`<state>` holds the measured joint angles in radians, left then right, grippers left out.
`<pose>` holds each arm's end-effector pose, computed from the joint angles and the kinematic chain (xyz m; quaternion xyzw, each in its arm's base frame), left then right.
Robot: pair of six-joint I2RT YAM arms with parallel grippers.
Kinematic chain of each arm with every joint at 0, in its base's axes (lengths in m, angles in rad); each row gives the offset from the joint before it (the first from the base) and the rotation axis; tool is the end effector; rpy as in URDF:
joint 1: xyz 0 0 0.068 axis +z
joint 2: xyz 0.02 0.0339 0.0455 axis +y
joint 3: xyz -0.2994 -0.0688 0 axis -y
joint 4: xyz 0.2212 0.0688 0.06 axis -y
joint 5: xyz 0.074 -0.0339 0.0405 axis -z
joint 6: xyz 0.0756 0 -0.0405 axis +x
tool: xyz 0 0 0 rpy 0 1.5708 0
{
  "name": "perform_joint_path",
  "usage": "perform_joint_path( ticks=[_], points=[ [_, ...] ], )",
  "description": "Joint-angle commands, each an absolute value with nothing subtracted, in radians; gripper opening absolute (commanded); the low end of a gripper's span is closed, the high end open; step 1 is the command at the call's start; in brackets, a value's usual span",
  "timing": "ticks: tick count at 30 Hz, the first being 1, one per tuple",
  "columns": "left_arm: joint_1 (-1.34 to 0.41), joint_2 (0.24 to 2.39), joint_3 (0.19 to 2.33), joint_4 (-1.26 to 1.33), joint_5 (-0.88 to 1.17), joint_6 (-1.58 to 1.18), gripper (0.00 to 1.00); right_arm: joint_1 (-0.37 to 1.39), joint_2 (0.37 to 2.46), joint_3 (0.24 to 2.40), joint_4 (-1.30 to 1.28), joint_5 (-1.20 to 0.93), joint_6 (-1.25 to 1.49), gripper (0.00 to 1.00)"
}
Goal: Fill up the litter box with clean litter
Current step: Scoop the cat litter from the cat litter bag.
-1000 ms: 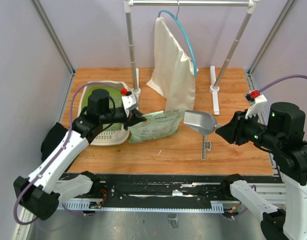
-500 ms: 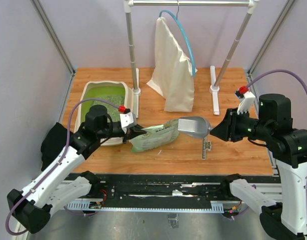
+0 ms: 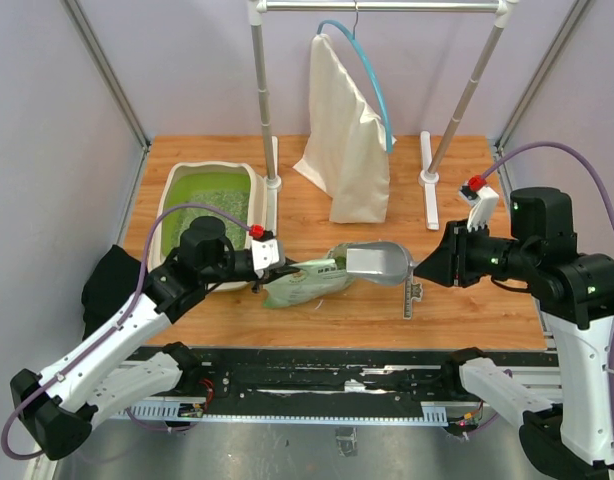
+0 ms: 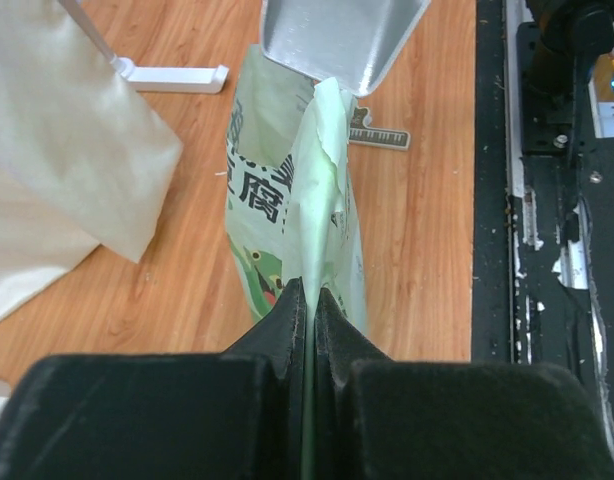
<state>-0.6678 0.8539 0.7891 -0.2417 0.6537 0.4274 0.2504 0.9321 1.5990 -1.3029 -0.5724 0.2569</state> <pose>0.1095 -0.1449 0.3443 0.5598 0.5536 -0.3243 0.5245 0.0759 0.0617 0.4561 -0.1244 0.8568 0.3524 0.3552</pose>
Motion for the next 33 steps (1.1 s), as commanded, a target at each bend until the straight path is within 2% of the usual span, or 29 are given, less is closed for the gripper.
perform_joint_path(
  ticks=[1, 6, 16, 22, 25, 29, 33],
  points=[
    [-0.678, 0.866, 0.848, -0.246, 0.594, 0.536, 0.01, 0.240, 0.917, 1.584, -1.271, -0.693, 0.243, 0.01],
    [-0.679, 0.901, 0.896, -0.270, 0.615, 0.577, 0.00, 0.240, 0.905, 1.577, -1.264, -0.567, 0.243, 0.01],
    [-0.687, 0.956, 0.916, -0.300, 0.611, 0.613, 0.00, 0.253, 0.970, 1.552, -1.233, -0.573, 0.252, 0.01],
    [-0.703, 0.969, 0.911, -0.309, 0.617, 0.614, 0.00, 0.304, 1.030, 1.588, -1.242, -0.476, 0.245, 0.01],
    [-0.712, 0.959, 0.900, -0.293, 0.614, 0.602, 0.01, 0.366, 1.076, 1.605, -1.245, -0.435, 0.253, 0.01],
    [-0.724, 0.956, 0.896, -0.295, 0.605, 0.596, 0.00, 0.571, 1.161, 1.655, -1.273, -0.239, 0.271, 0.01],
    [-0.732, 0.948, 0.895, -0.297, 0.587, 0.598, 0.00, 0.693, 1.273, 1.701, -1.324, -0.083, 0.292, 0.01]
  ],
)
